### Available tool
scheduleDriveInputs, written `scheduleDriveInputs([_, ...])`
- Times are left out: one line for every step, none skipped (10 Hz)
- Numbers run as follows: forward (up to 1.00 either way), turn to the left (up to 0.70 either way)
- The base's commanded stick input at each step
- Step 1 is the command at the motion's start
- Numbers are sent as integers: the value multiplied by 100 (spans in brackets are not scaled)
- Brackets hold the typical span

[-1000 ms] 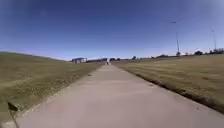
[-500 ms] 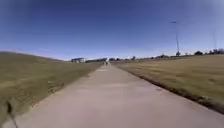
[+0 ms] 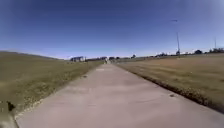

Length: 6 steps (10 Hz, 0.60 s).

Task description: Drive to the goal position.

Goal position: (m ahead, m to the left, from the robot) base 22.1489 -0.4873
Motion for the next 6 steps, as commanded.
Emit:
scheduleDriveInputs([100,-2])
scheduleDriveInputs([100,0])
scheduleDriveInputs([100,0])
scheduleDriveInputs([100,0])
scheduleDriveInputs([100,0])
scheduleDriveInputs([100,0])
